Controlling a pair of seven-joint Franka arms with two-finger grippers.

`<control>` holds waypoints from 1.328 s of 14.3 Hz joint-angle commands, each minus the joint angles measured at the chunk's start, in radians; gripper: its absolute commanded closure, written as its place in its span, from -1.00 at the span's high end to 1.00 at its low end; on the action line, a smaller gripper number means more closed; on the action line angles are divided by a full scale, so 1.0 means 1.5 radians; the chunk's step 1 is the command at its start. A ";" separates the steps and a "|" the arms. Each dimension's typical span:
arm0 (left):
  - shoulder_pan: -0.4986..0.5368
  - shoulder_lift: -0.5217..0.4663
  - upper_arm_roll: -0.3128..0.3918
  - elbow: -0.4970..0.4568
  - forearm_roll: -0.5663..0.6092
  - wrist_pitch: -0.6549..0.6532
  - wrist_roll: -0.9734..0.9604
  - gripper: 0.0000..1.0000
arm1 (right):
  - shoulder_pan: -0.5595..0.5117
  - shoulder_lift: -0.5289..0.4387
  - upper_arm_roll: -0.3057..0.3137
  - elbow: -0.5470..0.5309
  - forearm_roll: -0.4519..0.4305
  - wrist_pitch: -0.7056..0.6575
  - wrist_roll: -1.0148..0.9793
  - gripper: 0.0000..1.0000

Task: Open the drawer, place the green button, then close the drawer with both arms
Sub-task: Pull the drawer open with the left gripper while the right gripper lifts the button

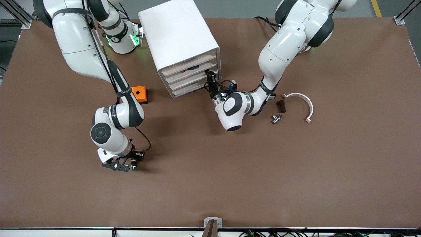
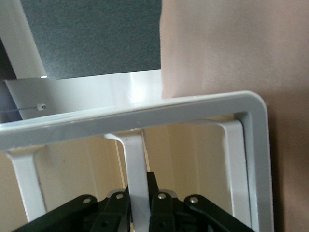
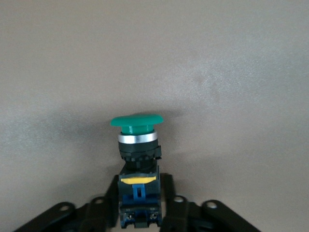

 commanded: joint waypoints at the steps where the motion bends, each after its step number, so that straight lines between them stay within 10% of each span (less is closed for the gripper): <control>1: 0.019 0.005 0.002 0.005 -0.011 -0.008 0.007 -0.88 | -0.002 0.002 0.002 0.016 0.007 -0.016 -0.002 -0.97; 8: 0.093 0.015 0.003 0.011 -0.022 0.002 0.011 -0.82 | 0.026 -0.142 0.010 0.006 0.009 -0.243 0.192 -0.99; 16: 0.161 0.019 0.003 0.021 -0.031 0.033 0.014 -0.76 | 0.190 -0.315 0.009 -0.165 0.061 -0.201 0.552 -0.99; 18: 0.164 0.019 0.003 0.020 -0.031 0.034 0.015 -0.34 | 0.242 -0.317 0.008 -0.186 0.060 -0.178 0.653 -0.99; 19: 0.171 0.019 0.003 0.020 -0.034 0.034 0.024 0.38 | 0.266 -0.314 0.008 -0.186 0.059 -0.178 0.694 -0.99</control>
